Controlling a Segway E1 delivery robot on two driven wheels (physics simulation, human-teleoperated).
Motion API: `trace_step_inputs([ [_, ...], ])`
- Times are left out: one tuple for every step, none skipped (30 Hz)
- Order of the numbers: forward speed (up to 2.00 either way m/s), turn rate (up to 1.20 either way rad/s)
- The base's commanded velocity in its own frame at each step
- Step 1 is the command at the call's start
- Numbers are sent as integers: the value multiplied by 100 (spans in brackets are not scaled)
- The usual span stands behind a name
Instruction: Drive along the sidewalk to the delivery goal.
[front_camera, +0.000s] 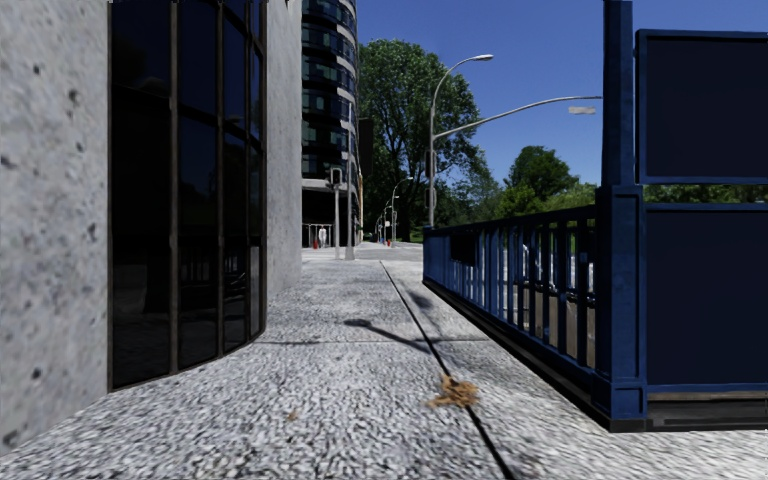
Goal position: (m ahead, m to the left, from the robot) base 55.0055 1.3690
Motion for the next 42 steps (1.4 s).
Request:
trace_step_inputs([
  [200,0],
  [200,0],
  [200,0],
  [200,0],
  [200,0],
  [200,0],
  [200,0],
  [200,0],
  [200,0],
  [200,0],
  [200,0],
  [200,0],
  [200,0],
  [200,0],
  [200,0],
  [200,0],
  [200,0],
  [200,0],
  [200,0],
  [200,0],
  [200,0],
  [200,0],
  [200,0],
  [200,0],
  [200,0],
  [200,0],
  [200,0],
  [200,0],
  [200,0],
  [200,0],
  [200,0],
  [200,0],
  [200,0],
  [200,0],
  [200,0],
  [200,0],
  [200,0],
  [200,0],
  [200,0],
  [200,0],
  [200,0],
  [200,0],
])
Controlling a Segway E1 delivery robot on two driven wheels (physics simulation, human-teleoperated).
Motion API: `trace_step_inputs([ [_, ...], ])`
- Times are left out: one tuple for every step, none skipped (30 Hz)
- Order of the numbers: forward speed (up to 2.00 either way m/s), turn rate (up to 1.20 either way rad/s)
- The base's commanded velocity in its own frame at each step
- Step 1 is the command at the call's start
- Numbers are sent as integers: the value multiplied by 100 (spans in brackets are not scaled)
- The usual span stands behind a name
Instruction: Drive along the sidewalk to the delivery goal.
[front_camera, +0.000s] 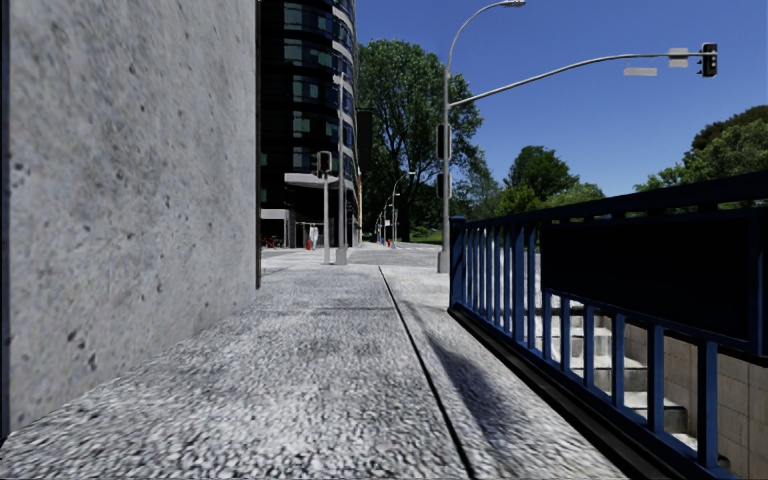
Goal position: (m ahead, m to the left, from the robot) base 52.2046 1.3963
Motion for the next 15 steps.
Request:
trace_step_inputs([
  [200,0],
  [200,0],
  [200,10],
  [200,61],
  [200,70],
  [200,70],
  [200,72],
  [200,64],
  [200,14],
  [200,14],
  [200,0],
  [200,0],
  [200,0],
  [200,0],
  [200,0],
])
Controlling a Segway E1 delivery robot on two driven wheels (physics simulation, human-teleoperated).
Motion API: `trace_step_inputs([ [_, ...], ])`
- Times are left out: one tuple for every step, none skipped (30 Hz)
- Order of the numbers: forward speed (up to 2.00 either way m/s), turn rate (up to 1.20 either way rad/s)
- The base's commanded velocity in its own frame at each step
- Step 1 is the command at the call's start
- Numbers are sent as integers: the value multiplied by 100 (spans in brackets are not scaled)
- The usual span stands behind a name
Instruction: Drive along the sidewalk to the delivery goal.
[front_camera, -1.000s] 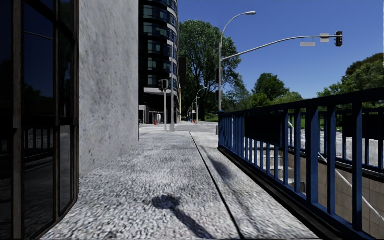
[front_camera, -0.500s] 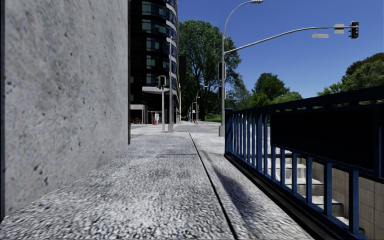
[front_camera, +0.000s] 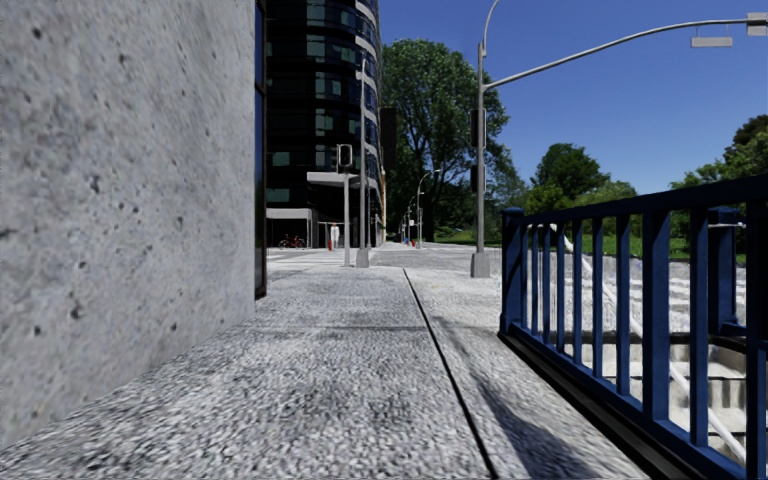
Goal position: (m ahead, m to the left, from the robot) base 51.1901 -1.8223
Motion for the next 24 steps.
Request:
trace_step_inputs([
  [200,0],
  [200,0],
  [200,0],
  [200,0],
  [200,0],
  [200,0],
  [200,0],
  [200,0],
  [200,0],
  [200,0],
  [200,0],
  [200,0],
  [200,0],
  [200,0],
  [200,0],
  [200,0],
  [200,0],
  [200,0],
  [200,0],
  [200,0],
  [200,0],
  [200,0],
  [200,0],
  [200,0],
])
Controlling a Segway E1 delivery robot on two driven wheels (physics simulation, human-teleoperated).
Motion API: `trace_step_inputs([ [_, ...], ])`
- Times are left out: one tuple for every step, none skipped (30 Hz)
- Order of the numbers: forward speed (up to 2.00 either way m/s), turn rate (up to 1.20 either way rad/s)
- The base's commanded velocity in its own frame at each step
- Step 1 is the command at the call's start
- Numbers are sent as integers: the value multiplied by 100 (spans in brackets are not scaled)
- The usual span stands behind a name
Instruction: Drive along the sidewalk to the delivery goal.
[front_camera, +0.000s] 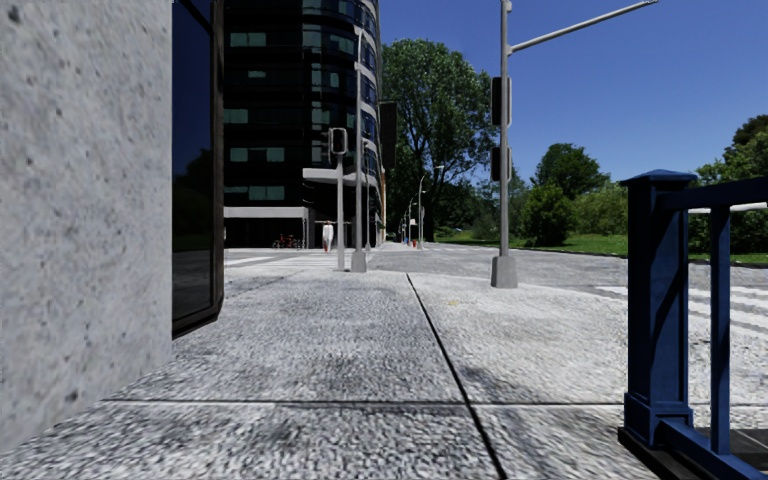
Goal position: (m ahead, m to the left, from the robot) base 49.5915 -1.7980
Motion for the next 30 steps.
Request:
trace_step_inputs([
  [200,0],
  [200,0],
  [200,0],
  [200,0],
  [200,0],
  [200,0],
  [200,0],
  [200,0],
  [200,0],
  [200,0],
  [200,0],
  [200,0],
  [200,0],
  [200,0],
  [200,0],
  [200,0],
  [200,0],
  [200,0],
  [200,0],
  [200,0],
  [200,0],
  [200,0],
  [200,0],
  [200,0],
  [200,0],
  [200,0],
  [200,0],
  [200,0],
  [200,0],
  [200,0],
])
